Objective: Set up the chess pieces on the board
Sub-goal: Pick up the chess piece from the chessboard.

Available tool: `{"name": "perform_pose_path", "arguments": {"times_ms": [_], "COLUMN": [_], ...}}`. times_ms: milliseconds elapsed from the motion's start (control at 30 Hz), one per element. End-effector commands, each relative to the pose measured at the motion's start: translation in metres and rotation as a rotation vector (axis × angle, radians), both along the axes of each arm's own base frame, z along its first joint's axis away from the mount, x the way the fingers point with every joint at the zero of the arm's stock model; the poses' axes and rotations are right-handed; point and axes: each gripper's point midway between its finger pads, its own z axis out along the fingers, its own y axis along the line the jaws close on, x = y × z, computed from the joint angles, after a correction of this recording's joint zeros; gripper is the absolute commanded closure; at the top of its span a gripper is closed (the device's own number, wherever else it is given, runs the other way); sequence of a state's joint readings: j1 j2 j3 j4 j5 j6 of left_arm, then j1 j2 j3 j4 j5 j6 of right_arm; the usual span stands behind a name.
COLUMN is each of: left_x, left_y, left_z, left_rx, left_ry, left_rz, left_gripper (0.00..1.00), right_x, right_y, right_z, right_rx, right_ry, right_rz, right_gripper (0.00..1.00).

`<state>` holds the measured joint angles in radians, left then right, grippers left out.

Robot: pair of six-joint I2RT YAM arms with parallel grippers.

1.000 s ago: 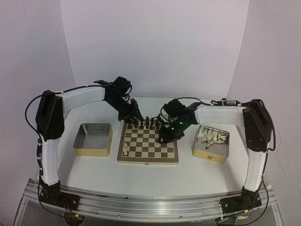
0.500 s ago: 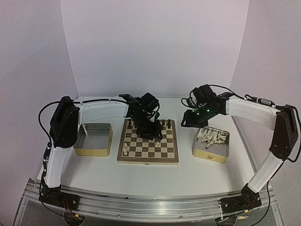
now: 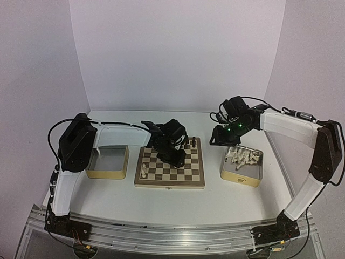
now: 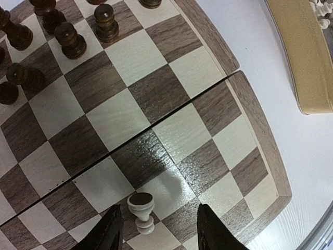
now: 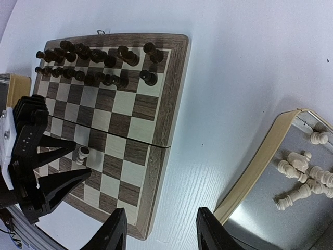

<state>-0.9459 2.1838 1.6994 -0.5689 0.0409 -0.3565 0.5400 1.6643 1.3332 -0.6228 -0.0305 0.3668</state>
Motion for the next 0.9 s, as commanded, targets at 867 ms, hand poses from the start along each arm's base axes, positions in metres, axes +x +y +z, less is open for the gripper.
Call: {"name": "perform_pose_path", "arguments": {"times_ms": [867], "left_x": [-0.007], "left_y": [0.011], "left_z": [-0.014], "left_rx": [0.100], "left_ry": [-0.056], "left_rz": [-0.052], "left_gripper": [0.72], "right_x": [0.014], "right_y": [0.016], "right_z": [0.013], "right_rx": [0.039], "right_ry": [-0.013], "right_rz": [0.019], "right_gripper": [0.55]}}
